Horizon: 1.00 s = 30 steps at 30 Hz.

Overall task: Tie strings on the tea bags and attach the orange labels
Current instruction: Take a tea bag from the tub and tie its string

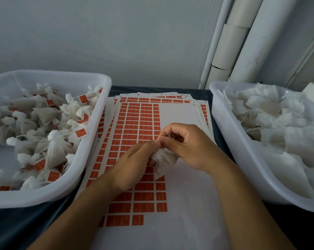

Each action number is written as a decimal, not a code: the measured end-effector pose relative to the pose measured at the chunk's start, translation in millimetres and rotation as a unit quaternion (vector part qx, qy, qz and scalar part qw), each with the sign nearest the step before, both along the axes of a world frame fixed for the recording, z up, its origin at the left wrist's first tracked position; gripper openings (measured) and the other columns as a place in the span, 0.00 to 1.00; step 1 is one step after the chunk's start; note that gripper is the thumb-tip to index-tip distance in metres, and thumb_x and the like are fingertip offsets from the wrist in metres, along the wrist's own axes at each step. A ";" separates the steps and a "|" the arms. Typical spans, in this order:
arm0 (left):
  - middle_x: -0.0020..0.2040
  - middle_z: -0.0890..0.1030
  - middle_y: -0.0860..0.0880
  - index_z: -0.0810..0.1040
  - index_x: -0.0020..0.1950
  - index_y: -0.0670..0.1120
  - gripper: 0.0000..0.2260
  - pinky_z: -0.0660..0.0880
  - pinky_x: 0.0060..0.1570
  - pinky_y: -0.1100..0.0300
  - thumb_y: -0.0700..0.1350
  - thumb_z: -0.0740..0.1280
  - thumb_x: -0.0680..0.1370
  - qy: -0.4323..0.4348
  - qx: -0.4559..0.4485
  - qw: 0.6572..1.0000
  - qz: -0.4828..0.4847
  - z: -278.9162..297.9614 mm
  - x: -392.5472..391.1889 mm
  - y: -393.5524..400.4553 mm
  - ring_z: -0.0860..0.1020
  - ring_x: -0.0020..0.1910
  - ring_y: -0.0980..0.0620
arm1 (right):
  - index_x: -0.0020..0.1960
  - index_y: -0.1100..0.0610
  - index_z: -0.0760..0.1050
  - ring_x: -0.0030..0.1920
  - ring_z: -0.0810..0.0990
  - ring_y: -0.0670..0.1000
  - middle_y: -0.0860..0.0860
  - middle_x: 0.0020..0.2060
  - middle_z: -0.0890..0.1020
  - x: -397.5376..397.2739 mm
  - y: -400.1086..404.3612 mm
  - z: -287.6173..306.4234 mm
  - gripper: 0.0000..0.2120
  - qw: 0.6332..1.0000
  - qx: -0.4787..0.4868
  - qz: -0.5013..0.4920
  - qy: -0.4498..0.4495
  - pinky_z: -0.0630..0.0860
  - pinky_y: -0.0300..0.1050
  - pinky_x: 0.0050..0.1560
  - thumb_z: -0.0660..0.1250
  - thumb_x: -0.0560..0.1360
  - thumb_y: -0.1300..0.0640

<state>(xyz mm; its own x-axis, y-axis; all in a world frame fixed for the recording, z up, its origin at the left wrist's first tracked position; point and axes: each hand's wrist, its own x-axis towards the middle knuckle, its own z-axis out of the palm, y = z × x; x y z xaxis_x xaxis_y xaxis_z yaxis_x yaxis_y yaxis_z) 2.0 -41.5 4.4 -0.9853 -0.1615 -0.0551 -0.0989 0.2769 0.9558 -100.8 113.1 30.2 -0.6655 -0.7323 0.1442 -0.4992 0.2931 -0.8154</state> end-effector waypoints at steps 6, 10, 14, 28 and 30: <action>0.42 0.79 0.42 0.79 0.56 0.36 0.23 0.71 0.33 0.75 0.54 0.54 0.85 -0.029 -0.059 0.997 0.047 -2.2 -4.1 -3.6 0.74 0.32 0.62 | 0.65 0.41 0.73 0.42 0.81 0.38 0.37 0.46 0.81 -0.3 -2.8 -2.9 0.17 0.996 -0.020 -0.080 0.045 0.78 0.33 0.43 0.67 0.78 0.40; 0.40 0.81 0.50 0.80 0.54 0.40 0.22 0.73 0.38 0.64 0.57 0.55 0.83 -0.066 -0.034 0.992 0.100 -0.2 -5.8 -5.5 0.79 0.35 0.62 | 0.59 0.48 0.76 0.38 0.79 0.38 0.38 0.45 0.81 1.1 -2.1 2.1 0.11 0.983 -0.124 -0.117 0.075 0.74 0.31 0.38 0.70 0.79 0.46; 0.35 0.82 0.55 0.81 0.47 0.44 0.19 0.71 0.40 0.60 0.53 0.55 0.83 -0.057 -0.027 0.992 0.114 1.7 -5.3 -4.8 0.78 0.33 0.63 | 0.51 0.47 0.77 0.32 0.78 0.42 0.38 0.44 0.81 5.1 0.1 3.0 0.08 0.997 -0.059 0.018 0.041 0.74 0.32 0.32 0.72 0.77 0.45; 0.34 0.83 0.55 0.80 0.44 0.50 0.14 0.77 0.36 0.61 0.48 0.58 0.84 -0.071 0.062 0.981 0.167 3.6 -6.9 -8.8 0.82 0.34 0.59 | 0.60 0.43 0.81 0.47 0.81 0.38 0.34 0.51 0.83 7.5 -1.4 -1.6 0.13 0.996 0.017 0.061 0.066 0.78 0.32 0.42 0.69 0.77 0.42; 0.33 0.84 0.57 0.81 0.43 0.51 0.16 0.74 0.37 0.60 0.49 0.57 0.84 -0.077 0.053 0.980 0.175 2.9 -7.2 -9.1 0.81 0.33 0.63 | 0.62 0.43 0.81 0.52 0.82 0.41 0.36 0.53 0.83 6.9 -0.6 -1.9 0.13 0.995 0.027 0.060 0.072 0.80 0.36 0.46 0.69 0.78 0.44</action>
